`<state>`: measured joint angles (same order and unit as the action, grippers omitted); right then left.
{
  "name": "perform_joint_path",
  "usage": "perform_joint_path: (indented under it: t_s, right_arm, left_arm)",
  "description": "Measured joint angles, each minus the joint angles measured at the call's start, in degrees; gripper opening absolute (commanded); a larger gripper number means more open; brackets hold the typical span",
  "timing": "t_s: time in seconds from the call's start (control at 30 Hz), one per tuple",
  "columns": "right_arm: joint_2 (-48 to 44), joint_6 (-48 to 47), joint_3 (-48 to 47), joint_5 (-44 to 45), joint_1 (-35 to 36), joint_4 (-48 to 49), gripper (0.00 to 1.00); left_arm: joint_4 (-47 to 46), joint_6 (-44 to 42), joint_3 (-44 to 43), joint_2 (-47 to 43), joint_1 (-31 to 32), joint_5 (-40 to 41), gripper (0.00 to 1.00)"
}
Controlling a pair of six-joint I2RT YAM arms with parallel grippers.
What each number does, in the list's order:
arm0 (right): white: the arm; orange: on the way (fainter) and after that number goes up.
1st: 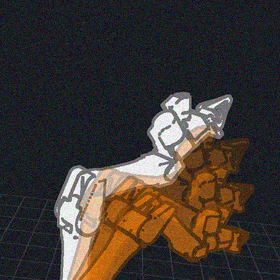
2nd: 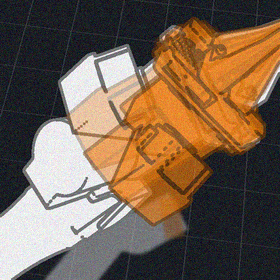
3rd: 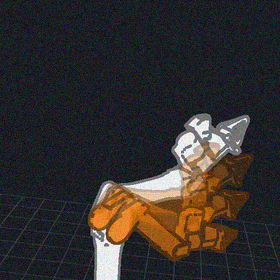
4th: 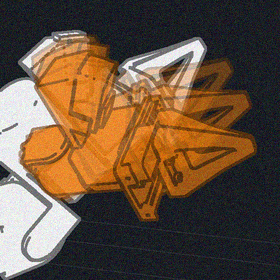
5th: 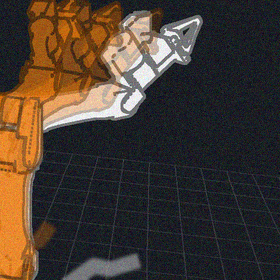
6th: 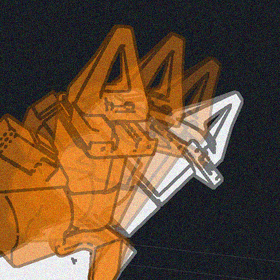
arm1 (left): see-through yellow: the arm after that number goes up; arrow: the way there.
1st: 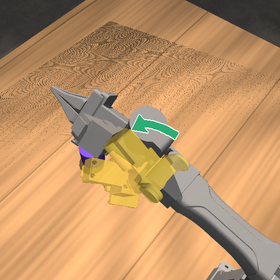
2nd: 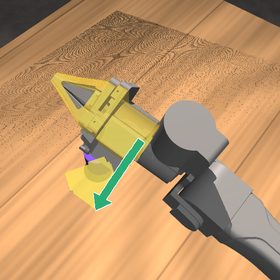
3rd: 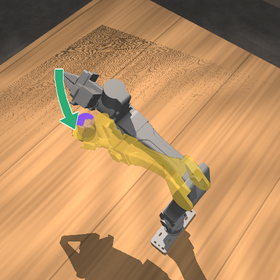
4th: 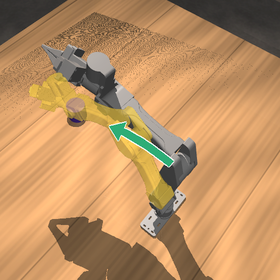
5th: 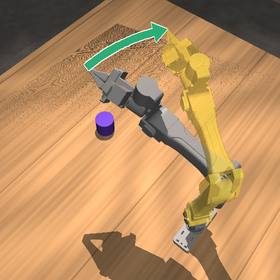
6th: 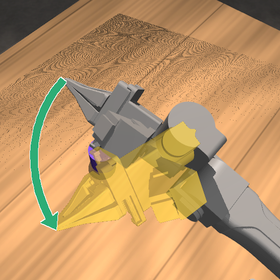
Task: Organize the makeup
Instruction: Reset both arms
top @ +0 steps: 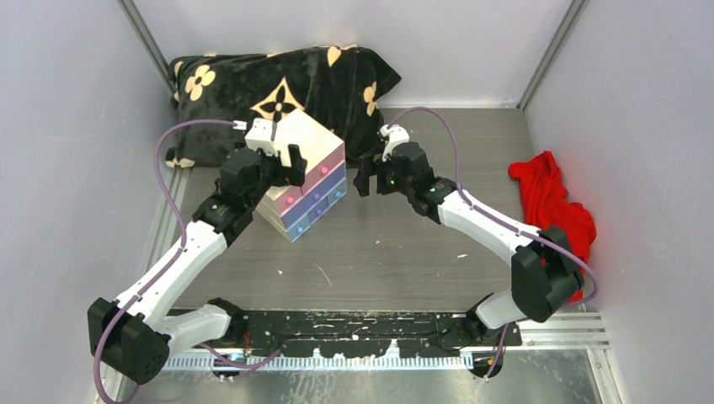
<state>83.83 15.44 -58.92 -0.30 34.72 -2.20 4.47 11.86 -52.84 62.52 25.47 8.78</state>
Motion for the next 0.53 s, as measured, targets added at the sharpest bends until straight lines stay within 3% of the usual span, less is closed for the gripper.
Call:
perform_joint_path:
  t_s: [0.53]
  right_arm:
    - [-2.58, -0.04, 1.33, 3.67, 0.00, -2.71, 0.99]
  left_arm:
    - [-0.68, 1.53, 0.68, -0.55, 0.07, 2.49, 0.99]
